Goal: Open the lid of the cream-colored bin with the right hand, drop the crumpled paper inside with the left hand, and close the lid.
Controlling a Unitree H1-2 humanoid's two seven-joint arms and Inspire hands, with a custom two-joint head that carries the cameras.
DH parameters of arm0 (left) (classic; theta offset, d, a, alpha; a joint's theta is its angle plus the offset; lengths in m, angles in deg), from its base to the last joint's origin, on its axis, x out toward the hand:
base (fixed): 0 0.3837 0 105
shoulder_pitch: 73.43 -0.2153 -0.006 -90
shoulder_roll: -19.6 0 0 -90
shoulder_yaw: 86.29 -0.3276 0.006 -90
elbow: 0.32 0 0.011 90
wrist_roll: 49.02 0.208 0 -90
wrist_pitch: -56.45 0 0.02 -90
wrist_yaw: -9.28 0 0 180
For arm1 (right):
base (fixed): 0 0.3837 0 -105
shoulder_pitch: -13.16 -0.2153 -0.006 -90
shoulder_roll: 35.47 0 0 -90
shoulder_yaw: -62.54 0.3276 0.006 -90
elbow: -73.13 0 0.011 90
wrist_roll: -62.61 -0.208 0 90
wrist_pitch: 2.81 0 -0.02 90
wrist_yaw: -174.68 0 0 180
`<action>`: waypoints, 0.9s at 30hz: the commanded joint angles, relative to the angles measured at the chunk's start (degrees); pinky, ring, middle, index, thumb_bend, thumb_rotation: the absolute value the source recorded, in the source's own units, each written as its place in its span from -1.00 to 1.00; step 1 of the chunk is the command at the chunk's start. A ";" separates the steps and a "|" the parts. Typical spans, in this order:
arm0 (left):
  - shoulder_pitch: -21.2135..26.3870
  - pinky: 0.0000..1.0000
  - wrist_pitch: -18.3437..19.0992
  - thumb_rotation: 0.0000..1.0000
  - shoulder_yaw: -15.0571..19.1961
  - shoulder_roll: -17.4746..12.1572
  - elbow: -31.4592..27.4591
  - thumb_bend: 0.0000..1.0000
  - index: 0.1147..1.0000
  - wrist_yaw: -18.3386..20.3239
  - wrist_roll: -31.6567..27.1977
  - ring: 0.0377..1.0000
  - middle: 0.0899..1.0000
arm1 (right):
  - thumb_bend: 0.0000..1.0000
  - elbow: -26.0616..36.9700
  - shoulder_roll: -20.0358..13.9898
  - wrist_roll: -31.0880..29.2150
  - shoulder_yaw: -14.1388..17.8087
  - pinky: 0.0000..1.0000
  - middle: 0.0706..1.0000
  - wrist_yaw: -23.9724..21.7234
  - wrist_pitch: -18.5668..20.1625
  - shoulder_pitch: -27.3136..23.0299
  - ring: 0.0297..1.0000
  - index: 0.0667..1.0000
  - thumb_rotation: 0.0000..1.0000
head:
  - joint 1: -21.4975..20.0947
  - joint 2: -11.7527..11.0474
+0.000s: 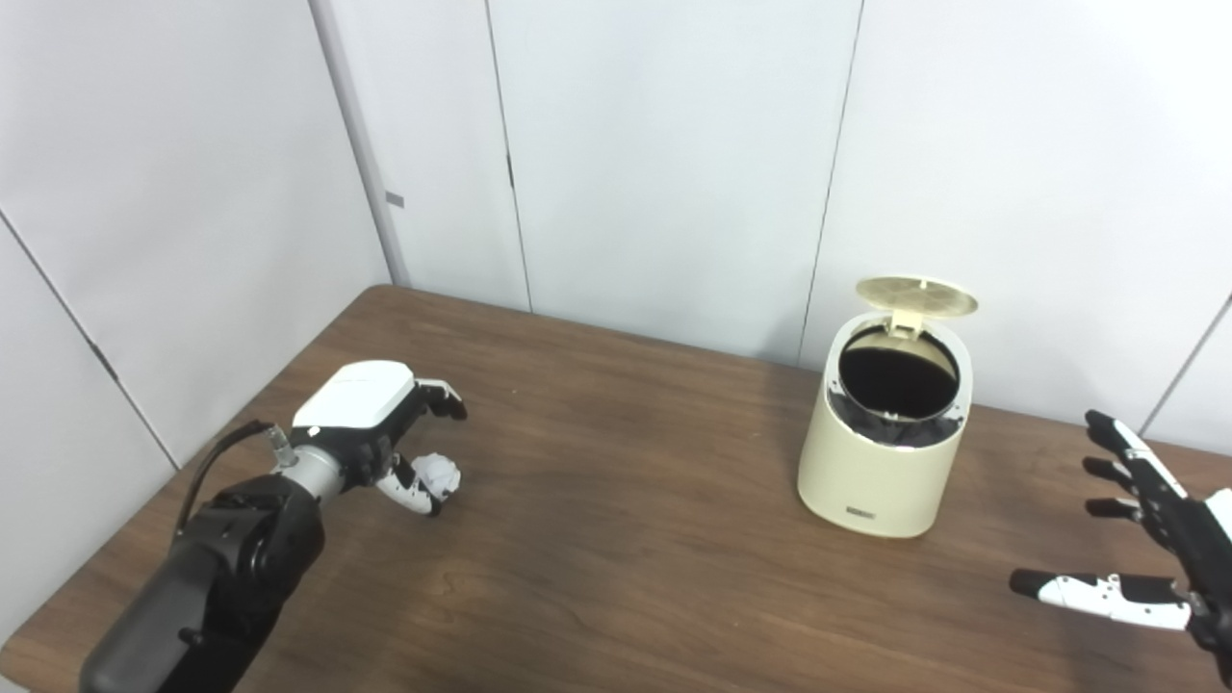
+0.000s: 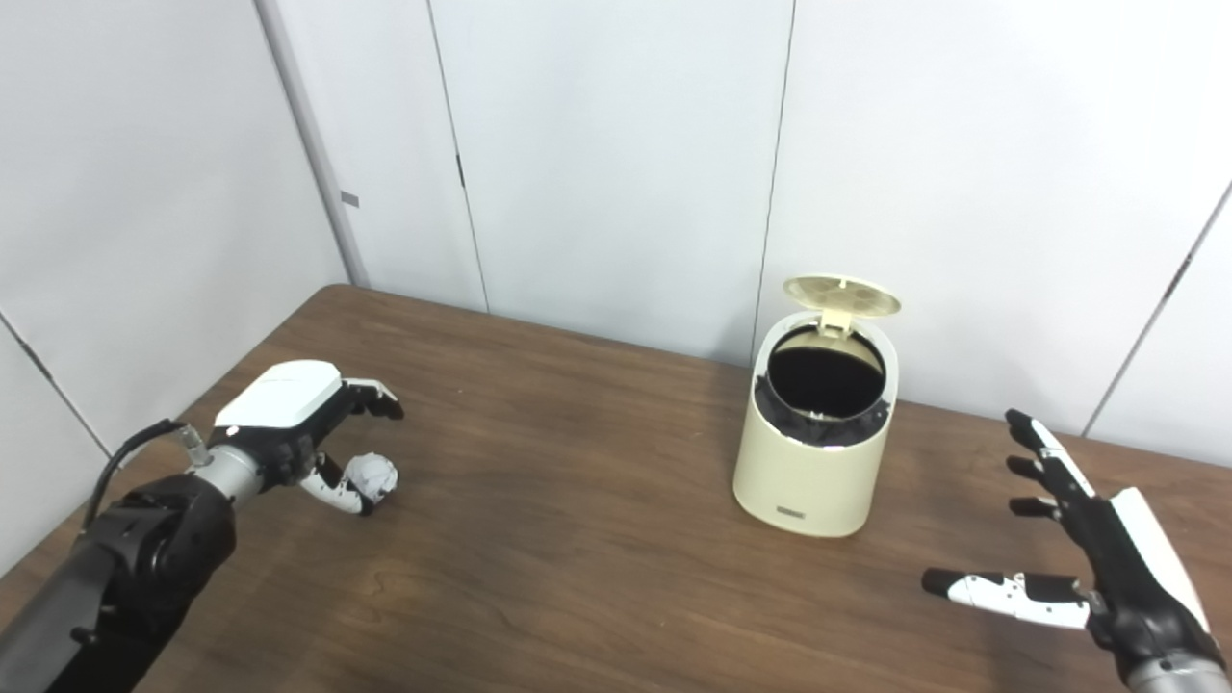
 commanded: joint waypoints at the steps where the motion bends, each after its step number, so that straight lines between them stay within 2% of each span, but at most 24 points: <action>1: 1.39 0.23 -0.77 -1.00 0.14 -1.81 0.01 0.82 0.39 -2.21 1.78 0.44 0.47 | 0.71 0.88 -0.89 -0.17 0.60 0.47 0.89 0.58 -2.17 -2.05 0.78 0.91 -0.53 | -0.06 0.04; 3: 1.50 0.20 -1.43 -1.00 -0.16 -1.67 0.85 0.82 0.38 -2.90 2.25 0.40 0.45 | 0.71 0.88 -0.86 -0.34 0.68 0.49 0.89 0.55 -2.17 -2.05 0.79 0.91 -0.53 | -0.12 0.09; 8: 2.33 0.17 0.15 -1.00 -0.71 -0.51 2.06 0.75 0.39 -1.60 1.29 0.40 0.47 | 0.70 1.27 -0.83 -0.05 0.65 0.49 0.89 0.38 -1.12 -2.15 0.77 0.91 -0.56 | -0.38 0.40; 10: 2.50 0.17 -0.49 -1.00 -0.68 -0.16 3.62 0.74 0.40 -2.60 0.73 0.39 0.47 | 0.71 1.20 -0.94 0.37 0.53 0.47 0.88 0.42 -0.99 -2.25 0.76 0.91 -0.55 | -0.42 0.40; 18: 3.19 0.15 0.14 -1.00 -1.61 0.72 5.18 0.70 0.42 -2.21 0.28 0.39 0.49 | 0.72 1.10 -0.94 0.87 0.43 0.38 0.89 0.20 -0.75 -2.53 0.75 0.92 -0.51 | -0.42 0.67; 27: 2.62 0.18 -0.82 -1.00 -2.17 1.27 7.45 0.69 0.42 -3.91 -0.22 0.39 0.48 | 0.69 2.12 -1.03 0.21 0.82 0.48 0.90 -0.10 0.04 -2.14 0.78 0.92 -0.52 | -0.66 1.05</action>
